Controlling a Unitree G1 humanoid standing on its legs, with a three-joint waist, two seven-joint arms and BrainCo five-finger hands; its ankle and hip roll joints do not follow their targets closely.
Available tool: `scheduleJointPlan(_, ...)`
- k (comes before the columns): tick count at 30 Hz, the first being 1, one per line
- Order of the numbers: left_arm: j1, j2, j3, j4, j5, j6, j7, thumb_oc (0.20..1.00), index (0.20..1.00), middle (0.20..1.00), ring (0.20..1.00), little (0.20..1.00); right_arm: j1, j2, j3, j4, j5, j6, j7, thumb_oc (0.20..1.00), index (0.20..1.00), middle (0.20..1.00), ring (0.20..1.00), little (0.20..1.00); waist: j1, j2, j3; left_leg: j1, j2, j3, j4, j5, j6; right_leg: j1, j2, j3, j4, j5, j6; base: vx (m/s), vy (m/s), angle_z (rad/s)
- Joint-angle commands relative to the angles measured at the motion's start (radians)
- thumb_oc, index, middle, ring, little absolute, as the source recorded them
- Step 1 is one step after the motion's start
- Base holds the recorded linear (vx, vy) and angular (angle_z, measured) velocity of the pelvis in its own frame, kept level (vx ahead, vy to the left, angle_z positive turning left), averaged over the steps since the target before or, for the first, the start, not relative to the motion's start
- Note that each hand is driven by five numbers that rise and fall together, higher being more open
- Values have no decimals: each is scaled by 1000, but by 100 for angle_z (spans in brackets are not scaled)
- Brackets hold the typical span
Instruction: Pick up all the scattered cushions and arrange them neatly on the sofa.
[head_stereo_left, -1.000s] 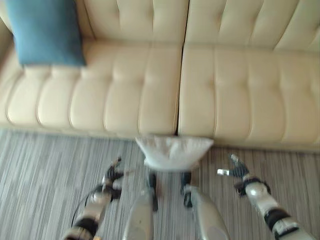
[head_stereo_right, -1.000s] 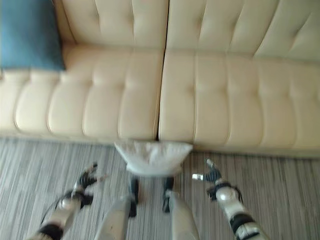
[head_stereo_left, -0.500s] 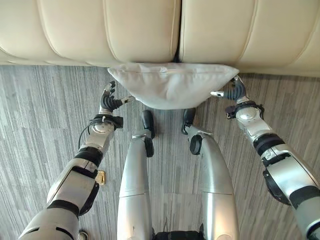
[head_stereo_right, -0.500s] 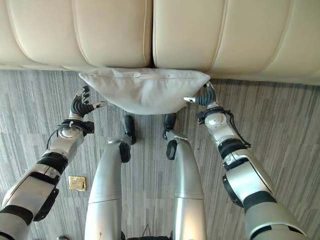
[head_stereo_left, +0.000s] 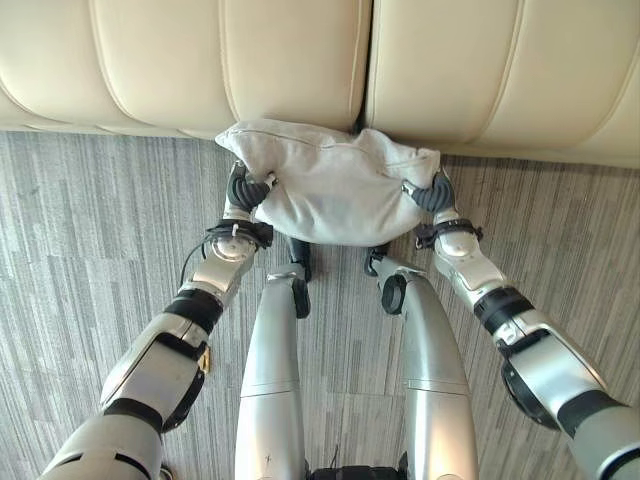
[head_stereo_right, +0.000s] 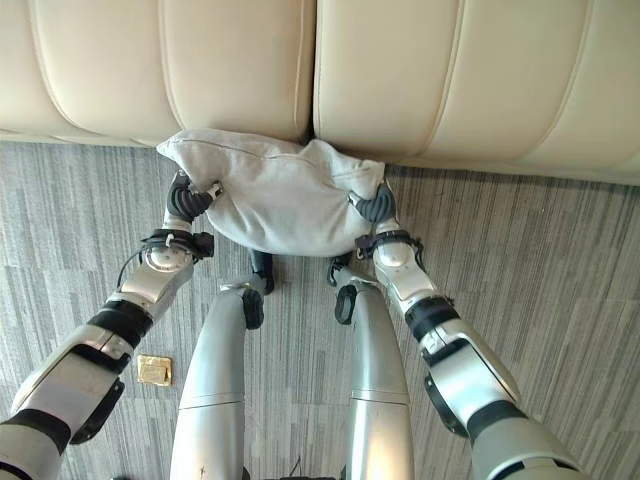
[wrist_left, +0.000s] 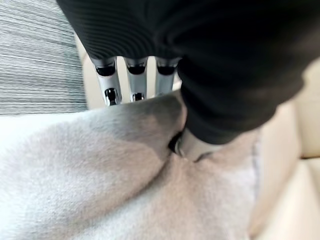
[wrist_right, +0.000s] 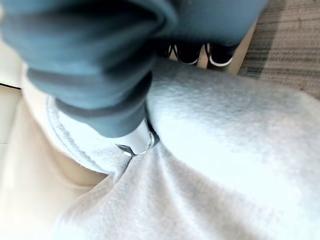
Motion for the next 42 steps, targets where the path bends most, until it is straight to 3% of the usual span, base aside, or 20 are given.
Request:
scheduleJointPlan(1,66,-98,-4,-132,73,-165,-13,200,200,200,200,200,84,91,19,-145,19,-152,78,200,200,200,200,200,-18,26,-215,43,-12,-11,-9,-101,-28,42,17,68,-78,-59,121,-1,1,4)
scheduleJointPlan(6,170,-115,4,-273,88,-179,-48,200,200,200,200,200,205,71,-1,-307,1,-159,111,200,200,200,200,200,-26,17,-213,237,-20,2,-159,-71,-39,213,11,67,-206,-24,139,12,-3,3)
scheduleJointPlan(7,230,-114,2,-344,106,-184,-63,200,200,200,200,200,274,59,-4,-403,-22,-156,126,200,200,200,200,200,-35,3,-213,331,-32,15,-231,-28,-38,300,2,60,-282,20,140,0,0,0)
scheduleJointPlan(9,260,-114,2,-376,113,-185,-70,200,200,200,200,200,306,51,-6,-446,-38,-157,134,200,200,200,200,200,-37,-1,-212,388,-34,18,-263,-23,-40,353,0,61,-309,26,144,56,-9,1)
scheduleJointPlan(11,365,-107,10,-466,123,-186,-92,200,200,200,200,200,389,8,-5,-579,-128,-145,145,200,200,200,200,200,-39,-16,-208,569,-43,32,-357,-10,-47,527,-1,56,-397,38,155,197,-34,-2)
scheduleJointPlan(13,430,-93,13,-515,134,-186,-106,200,200,200,200,200,443,-15,-8,-651,-160,-144,159,200,200,200,200,200,-41,-22,-215,662,-45,41,-399,-7,-49,621,2,56,-436,40,159,201,-26,-9)
scheduleJointPlan(17,566,-60,37,-613,127,-178,-140,200,200,200,200,200,567,-64,-42,-799,-181,-141,199,200,200,200,200,200,-49,-28,-256,831,-37,55,-478,5,-55,790,13,56,-511,39,165,199,-17,-15)
scheduleJointPlan(21,677,-31,59,-687,123,-153,-170,200,200,200,200,200,698,-101,-103,-902,-168,-126,231,200,200,200,200,200,-63,-24,-340,1008,-44,72,-584,29,-64,949,42,53,-590,32,168,300,-83,-7)
scheduleJointPlan(25,692,-23,53,-697,143,-136,-180,200,200,200,200,200,734,-108,-119,-926,-168,-119,234,200,200,200,200,200,-72,-20,-364,1065,-32,79,-595,48,-80,1007,62,54,-608,15,156,163,-133,-1)
scheduleJointPlan(31,674,-40,25,-669,136,-126,-189,200,200,200,200,200,777,-120,-159,-934,-168,-124,212,200,200,200,200,200,-88,-42,-375,992,13,93,-414,123,-131,1065,83,31,-638,-12,117,89,-172,19)
scheduleJointPlan(33,676,-46,21,-665,127,-122,-196,200,200,200,200,200,797,-124,-173,-940,-170,-119,204,200,200,200,200,200,-93,-43,-375,971,42,130,-387,128,-126,1086,83,21,-647,-21,110,100,-94,30)
scheduleJointPlan(35,683,-49,20,-664,126,-114,-204,200,200,200,200,200,814,-126,-187,-951,-172,-119,203,200,200,200,200,200,-93,-48,-376,947,62,178,-408,117,-112,1104,77,15,-657,-28,110,91,-39,16)
scheduleJointPlan(37,689,-46,26,-664,131,-106,-211,200,200,200,200,200,817,-124,-196,-953,-173,-115,201,200,200,200,200,200,-88,-56,-379,915,54,210,-449,87,-94,1109,72,17,-660,-33,114,114,-12,7)
scheduleJointPlan(40,697,-44,33,-665,137,-99,-213,200,200,200,200,200,815,-115,-196,-945,-172,-113,194,200,200,200,200,200,-74,-55,-380,872,40,217,-500,113,-91,1124,81,26,-668,-41,118,132,14,4)
scheduleJointPlan(41,710,-44,42,-667,141,-94,-209,200,200,200,200,200,814,-104,-195,-939,-170,-113,188,200,200,200,200,200,-56,-48,-378,839,29,207,-562,160,-97,1147,102,40,-677,-49,121,118,14,-18)
scheduleJointPlan(42,710,-44,42,-667,141,-94,-209,200,200,200,200,200,814,-104,-195,-939,-170,-113,188,200,200,200,200,200,-56,-48,-378,839,29,207,-562,160,-97,1147,102,40,-677,-49,121,267,42,-21)
